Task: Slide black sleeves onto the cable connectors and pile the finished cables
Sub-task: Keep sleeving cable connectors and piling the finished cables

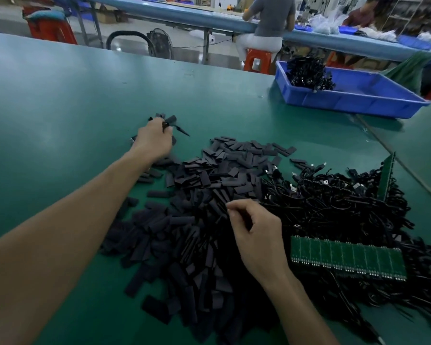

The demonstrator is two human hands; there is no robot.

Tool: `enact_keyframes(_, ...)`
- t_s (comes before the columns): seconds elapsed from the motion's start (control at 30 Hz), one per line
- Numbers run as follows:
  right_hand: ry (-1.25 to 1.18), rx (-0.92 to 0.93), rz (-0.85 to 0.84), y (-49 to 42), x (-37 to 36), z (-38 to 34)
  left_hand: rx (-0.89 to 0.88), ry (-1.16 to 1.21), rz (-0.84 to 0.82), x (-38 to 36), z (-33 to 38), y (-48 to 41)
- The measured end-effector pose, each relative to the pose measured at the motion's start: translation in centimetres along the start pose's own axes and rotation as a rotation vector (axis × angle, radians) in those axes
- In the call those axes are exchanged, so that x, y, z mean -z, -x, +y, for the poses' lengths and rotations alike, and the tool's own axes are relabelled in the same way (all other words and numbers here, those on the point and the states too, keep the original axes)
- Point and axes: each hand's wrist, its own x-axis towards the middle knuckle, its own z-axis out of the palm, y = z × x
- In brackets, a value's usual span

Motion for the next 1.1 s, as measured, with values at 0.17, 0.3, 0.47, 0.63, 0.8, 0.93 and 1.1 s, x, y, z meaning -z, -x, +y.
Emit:
enact_keyframes(0.17, -0.072, -0.052, 0.027, 0.2, -0.2, 0.7, 0.004, 0.087, -0.236, -0.1, -0.6, 1.1)
enact_keyframes(0.3, -0.075, -0.061, 0.019, 0.1, -0.2, 0.9, -0.075, 0.170, -0.229, 0.2, -1.3, 2.3)
enact_keyframes(0.47, -0.087, -0.056, 0.024, 0.3, -0.2, 1.0, -0.094, 0.162, 0.028, 0.9, -0.4, 0.3)
enact_keyframes(0.63, -0.082, -0.057, 0.015, 0.5, -0.2, 0.9, -0.087, 0.017, 0.081, 1.2, 0.3, -2.8)
enact_keyframes(0.8, -0.088, -0.051, 0.023, 0.6, -0.1, 1.0, 0.005, 0.027, 0.143, 0.8, -0.5, -4.4)
enact_keyframes(0.93, -0.082, -0.046, 0.028, 0.6, -0.2, 1.1, 0.038, 0.029, 0.221, 0.5, -1.2, -5.6)
enact_keyframes(1.1, -0.064, -0.019, 0.035, 0.9, 0.0, 1.2, 0.051, -0.024, 0.190, -0.2, -2.1, -6.2)
